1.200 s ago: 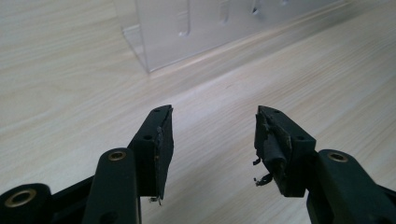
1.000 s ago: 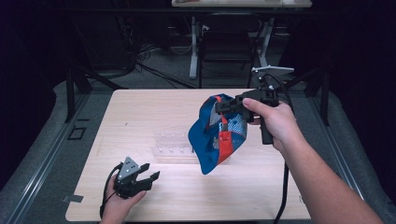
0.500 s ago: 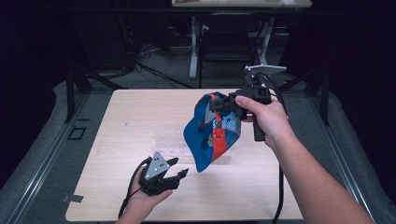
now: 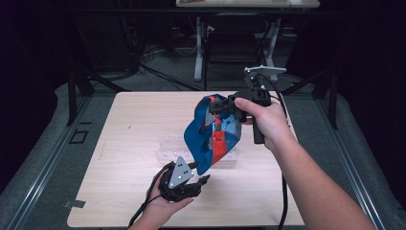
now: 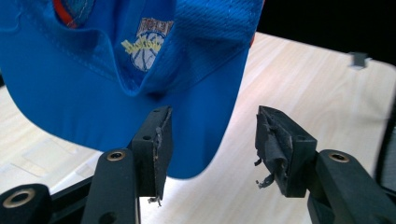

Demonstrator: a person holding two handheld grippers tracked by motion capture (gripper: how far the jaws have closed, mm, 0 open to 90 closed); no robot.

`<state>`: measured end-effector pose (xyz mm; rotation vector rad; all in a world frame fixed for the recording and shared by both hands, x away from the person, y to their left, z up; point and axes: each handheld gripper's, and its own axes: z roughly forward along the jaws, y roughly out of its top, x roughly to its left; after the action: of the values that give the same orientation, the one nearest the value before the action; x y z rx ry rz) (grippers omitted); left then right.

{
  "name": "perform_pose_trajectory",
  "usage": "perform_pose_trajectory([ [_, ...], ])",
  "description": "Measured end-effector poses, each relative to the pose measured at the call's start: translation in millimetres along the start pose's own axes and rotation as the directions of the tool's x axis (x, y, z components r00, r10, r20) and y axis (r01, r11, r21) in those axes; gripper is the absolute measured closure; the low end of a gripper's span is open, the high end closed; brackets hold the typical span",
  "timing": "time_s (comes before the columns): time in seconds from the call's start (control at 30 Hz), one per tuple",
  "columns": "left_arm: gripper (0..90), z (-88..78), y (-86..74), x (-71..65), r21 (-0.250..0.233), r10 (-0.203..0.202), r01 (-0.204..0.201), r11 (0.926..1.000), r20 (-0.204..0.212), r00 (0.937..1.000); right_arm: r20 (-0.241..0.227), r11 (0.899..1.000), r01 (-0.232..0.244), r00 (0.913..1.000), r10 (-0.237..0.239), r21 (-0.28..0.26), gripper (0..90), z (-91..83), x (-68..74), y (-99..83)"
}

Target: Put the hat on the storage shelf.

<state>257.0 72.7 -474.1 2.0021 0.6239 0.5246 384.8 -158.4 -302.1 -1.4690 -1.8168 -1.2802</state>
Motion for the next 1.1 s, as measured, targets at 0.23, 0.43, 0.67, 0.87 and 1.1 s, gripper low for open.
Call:
perform_pose_trajectory([
  [0.23,63.7,1.5,1.2,0.7,0.013,0.039,-0.038,0.9992,-0.046,0.9982,0.005,1.0,0.002,1.0,-0.002,0.006,79.2,0.8,0.0,-0.9],
  [0.43,80.2,-3.4,-0.2,11.4,0.041,0.022,-0.02,0.999,-0.05,0.9985,0.006,1.0,0.001,1.0,-0.001,0.007,79.2,-0.1,-1.2,-1.0],
  [0.67,87.6,-4.8,-2.3,22.4,0.059,0.029,-0.025,0.9979,-0.07,0.9971,0.003,1.0,0.001,1.0,-0.001,0.007,79.2,3.0,-2.2,-1.1],
  [0.87,88.4,-3.2,-5.0,28.9,0.046,0.025,-0.021,0.9987,-0.077,0.9967,0.0,1.0,-0.003,1.0,0.003,0.008,79.2,7.0,-6.3,-0.4],
  [1.1,88.5,0.1,-6.2,34.7,0.04,0.035,-0.032,0.9987,-0.079,0.9963,-0.001,1.0,-0.005,1.0,0.005,0.002,79.2,9.4,-10.0,1.7],
])
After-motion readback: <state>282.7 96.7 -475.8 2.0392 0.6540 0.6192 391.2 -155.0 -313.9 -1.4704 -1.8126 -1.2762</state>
